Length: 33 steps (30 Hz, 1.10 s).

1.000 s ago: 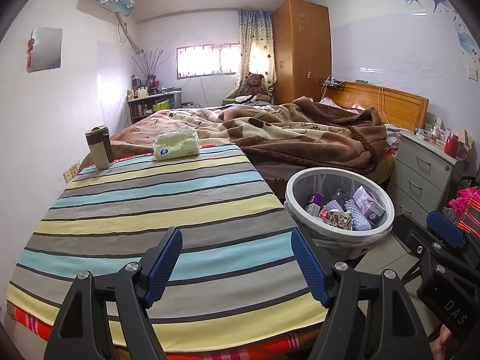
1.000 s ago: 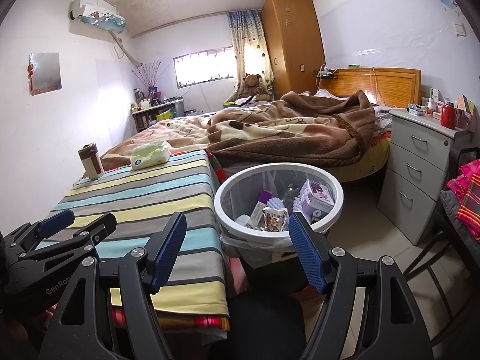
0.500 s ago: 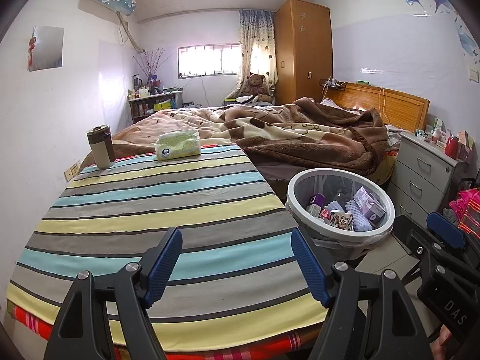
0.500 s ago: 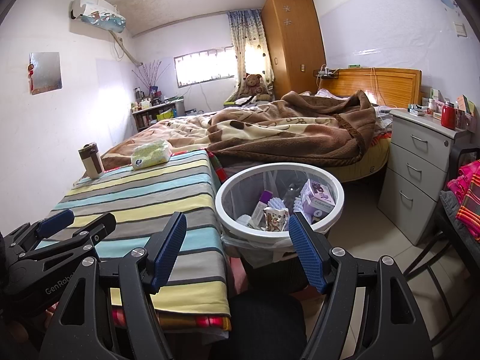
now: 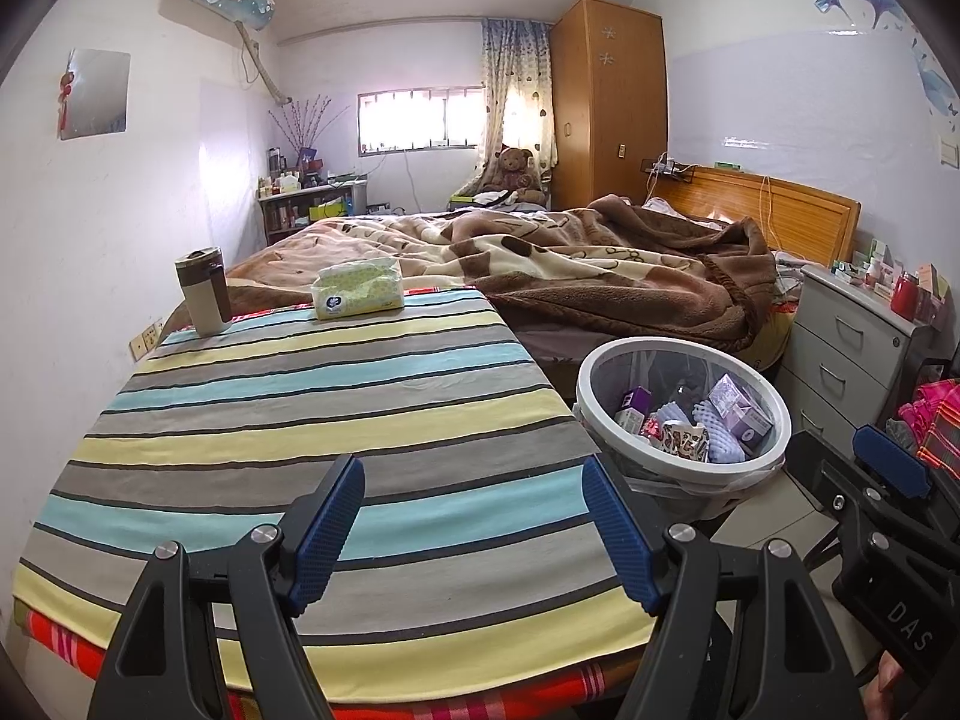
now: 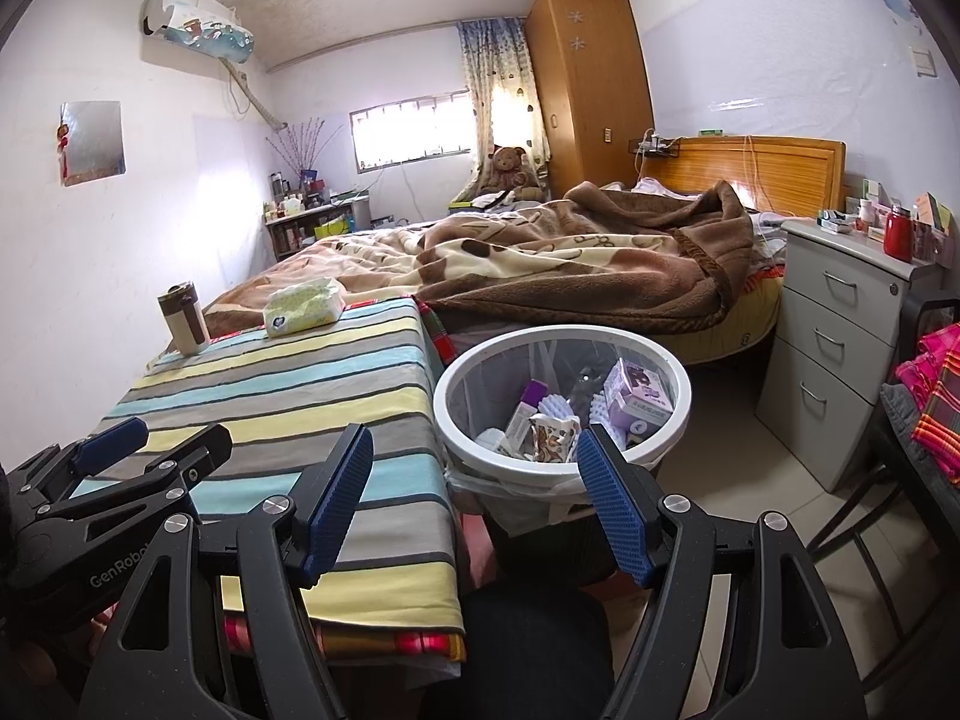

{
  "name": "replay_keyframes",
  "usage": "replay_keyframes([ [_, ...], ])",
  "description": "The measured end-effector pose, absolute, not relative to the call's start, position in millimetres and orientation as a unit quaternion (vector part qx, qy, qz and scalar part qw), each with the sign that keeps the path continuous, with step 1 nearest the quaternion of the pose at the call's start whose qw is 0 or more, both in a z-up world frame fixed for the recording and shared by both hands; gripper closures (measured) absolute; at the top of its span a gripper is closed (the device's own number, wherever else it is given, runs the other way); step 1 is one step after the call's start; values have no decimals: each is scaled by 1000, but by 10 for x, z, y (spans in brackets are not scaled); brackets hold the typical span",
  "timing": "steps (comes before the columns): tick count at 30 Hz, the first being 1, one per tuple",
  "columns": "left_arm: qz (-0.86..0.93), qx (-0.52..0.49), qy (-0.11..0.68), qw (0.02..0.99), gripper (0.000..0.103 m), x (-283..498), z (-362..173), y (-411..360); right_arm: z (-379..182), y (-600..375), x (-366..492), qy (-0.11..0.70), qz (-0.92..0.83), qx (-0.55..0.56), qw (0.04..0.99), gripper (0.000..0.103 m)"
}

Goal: Collect trash

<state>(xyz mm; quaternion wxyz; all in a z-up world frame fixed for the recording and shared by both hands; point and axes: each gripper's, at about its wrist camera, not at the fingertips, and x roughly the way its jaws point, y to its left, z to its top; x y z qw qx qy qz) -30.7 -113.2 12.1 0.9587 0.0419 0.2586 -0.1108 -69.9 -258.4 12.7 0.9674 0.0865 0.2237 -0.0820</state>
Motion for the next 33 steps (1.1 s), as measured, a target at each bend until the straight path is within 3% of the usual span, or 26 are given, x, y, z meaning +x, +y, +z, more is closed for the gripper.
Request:
replay_keyframes([
  [33, -111, 40, 263, 958, 28, -310, 118, -1164, 97, -2541, -671, 229, -80, 85, 966, 31],
])
